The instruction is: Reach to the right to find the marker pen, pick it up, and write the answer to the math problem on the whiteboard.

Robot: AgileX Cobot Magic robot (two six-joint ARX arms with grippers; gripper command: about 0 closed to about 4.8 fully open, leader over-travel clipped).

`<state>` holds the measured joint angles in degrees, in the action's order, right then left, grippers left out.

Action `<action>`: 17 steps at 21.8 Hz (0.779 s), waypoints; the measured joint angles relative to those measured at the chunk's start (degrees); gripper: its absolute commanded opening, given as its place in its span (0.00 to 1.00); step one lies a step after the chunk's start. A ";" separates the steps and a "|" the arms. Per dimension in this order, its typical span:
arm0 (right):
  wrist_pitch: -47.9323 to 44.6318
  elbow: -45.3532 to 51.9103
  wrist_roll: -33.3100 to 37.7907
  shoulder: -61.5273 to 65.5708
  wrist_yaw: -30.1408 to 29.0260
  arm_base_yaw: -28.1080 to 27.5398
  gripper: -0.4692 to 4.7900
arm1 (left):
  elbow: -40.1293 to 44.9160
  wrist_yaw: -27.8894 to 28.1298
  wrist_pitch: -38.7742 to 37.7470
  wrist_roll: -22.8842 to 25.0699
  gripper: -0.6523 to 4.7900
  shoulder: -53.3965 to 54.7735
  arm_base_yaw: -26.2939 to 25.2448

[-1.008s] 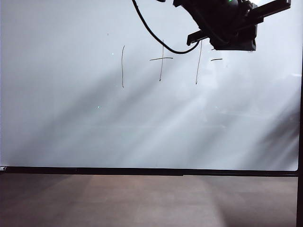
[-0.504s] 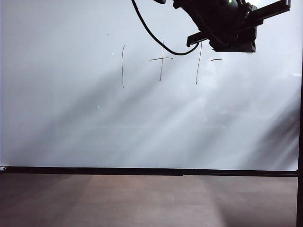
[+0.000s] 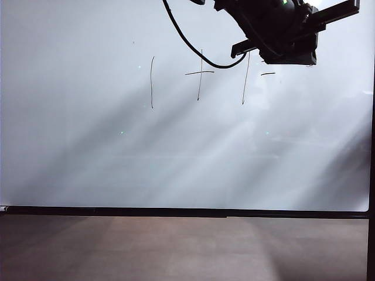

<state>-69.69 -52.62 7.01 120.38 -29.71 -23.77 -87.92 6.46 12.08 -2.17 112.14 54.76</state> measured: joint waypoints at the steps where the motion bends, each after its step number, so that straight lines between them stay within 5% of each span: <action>1: 0.04 -0.17 0.00 0.02 0.00 0.00 0.12 | 0.00 0.00 0.00 0.00 0.11 0.00 0.00; 9: -3.17 -0.35 4.28 -1.22 0.85 -2.84 0.08 | 0.00 -0.24 -0.04 0.00 0.11 -0.07 -2.60; 13: -4.39 3.85 11.43 -14.56 3.04 -10.32 0.08 | 0.00 0.17 -0.59 0.00 0.11 -2.78 -5.53; 17: 2.05 7.39 13.88 -26.73 2.91 -10.97 0.08 | -0.02 0.00 0.33 0.00 0.11 -5.29 -6.73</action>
<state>-67.64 -45.23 20.88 93.65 -26.81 -34.74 -87.94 6.46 12.40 -2.17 106.85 48.03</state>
